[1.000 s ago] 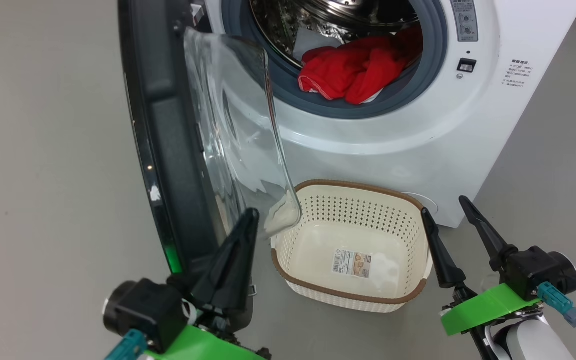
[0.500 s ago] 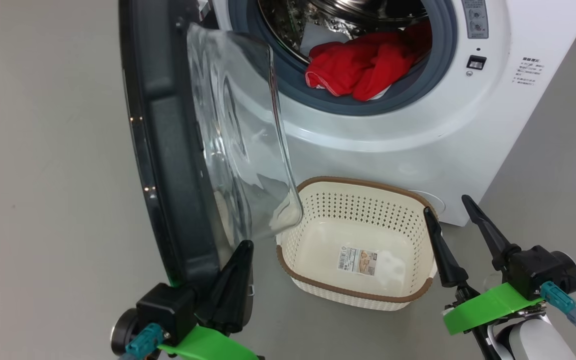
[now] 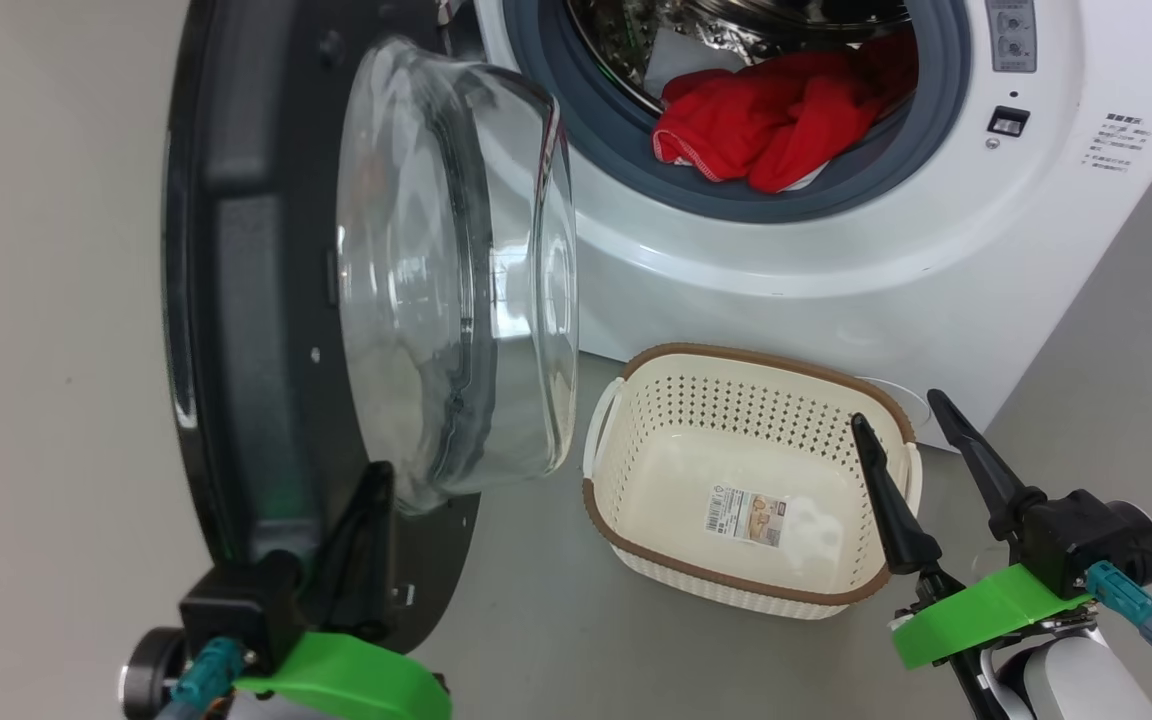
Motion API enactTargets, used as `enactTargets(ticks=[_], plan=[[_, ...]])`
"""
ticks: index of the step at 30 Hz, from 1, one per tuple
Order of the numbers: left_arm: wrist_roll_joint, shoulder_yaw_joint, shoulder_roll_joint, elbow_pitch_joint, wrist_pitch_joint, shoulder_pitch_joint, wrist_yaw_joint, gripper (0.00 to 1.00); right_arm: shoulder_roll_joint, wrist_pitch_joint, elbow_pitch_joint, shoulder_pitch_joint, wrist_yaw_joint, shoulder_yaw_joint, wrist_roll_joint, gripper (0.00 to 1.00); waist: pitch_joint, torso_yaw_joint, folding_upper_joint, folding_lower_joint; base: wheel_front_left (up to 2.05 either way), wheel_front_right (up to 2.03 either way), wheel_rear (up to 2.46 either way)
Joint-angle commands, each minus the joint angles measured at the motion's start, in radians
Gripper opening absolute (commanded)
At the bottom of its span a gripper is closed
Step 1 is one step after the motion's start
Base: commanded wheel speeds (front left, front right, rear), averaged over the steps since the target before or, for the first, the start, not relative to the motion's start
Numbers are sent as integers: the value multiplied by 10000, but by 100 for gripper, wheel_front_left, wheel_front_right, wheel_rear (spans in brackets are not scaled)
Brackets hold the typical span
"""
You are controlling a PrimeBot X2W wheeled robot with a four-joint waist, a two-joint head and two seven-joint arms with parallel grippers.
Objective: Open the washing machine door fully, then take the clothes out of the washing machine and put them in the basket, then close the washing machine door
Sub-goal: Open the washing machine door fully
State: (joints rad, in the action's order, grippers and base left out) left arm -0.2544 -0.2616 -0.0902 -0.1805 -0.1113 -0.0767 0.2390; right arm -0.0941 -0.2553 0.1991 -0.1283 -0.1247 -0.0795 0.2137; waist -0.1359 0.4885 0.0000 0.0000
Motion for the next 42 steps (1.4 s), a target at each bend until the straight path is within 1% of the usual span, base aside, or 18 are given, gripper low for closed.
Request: enactTargets(ticks=[1,6,10,15,24,33,35,40,42], plan=[[96,604,-302,-226,124,-25,162,0,-86,-65,-204,-329,-60,-266,74,100,-35,55,0,0,0,0,0],[423,967,-713,-70,181,124,444,0,-151,-65,-176,-386,-60,-432,97,100,-83,121,0,0,0,0,0],[450,1287,-859,-97,236,239,665,0,-238,-65,-204,-363,-60,-446,162,100,-160,210,0,0,0,0,0],[93,1763,-875,212,478,107,753,0,-434,-65,-163,-402,-60,-613,141,100,-251,348,0,0,0,0,0],[-883,2908,-1084,1466,1308,-686,537,0,-755,-65,-85,-598,-60,-858,257,100,-414,421,0,0,0,0,0],[-1370,3377,-1262,3062,2053,-1630,224,0,-1042,-65,-54,-699,-60,-987,240,100,-603,487,0,0,0,0,0],[-1442,3436,-1266,3247,2142,-1739,191,0,-1076,-65,-50,-709,-60,-1006,235,100,-623,485,0,0,0,0,0],[-1819,3797,-1385,4323,2574,-2281,-12,0,-1298,-65,-1,-786,-60,-1219,177,100,-729,456,0,0,0,0,0],[-1984,3914,-1426,4716,2796,-2525,-166,0,-1380,-65,13,-823,-60,-1273,188,100,-769,446,0,0,0,0,0]])
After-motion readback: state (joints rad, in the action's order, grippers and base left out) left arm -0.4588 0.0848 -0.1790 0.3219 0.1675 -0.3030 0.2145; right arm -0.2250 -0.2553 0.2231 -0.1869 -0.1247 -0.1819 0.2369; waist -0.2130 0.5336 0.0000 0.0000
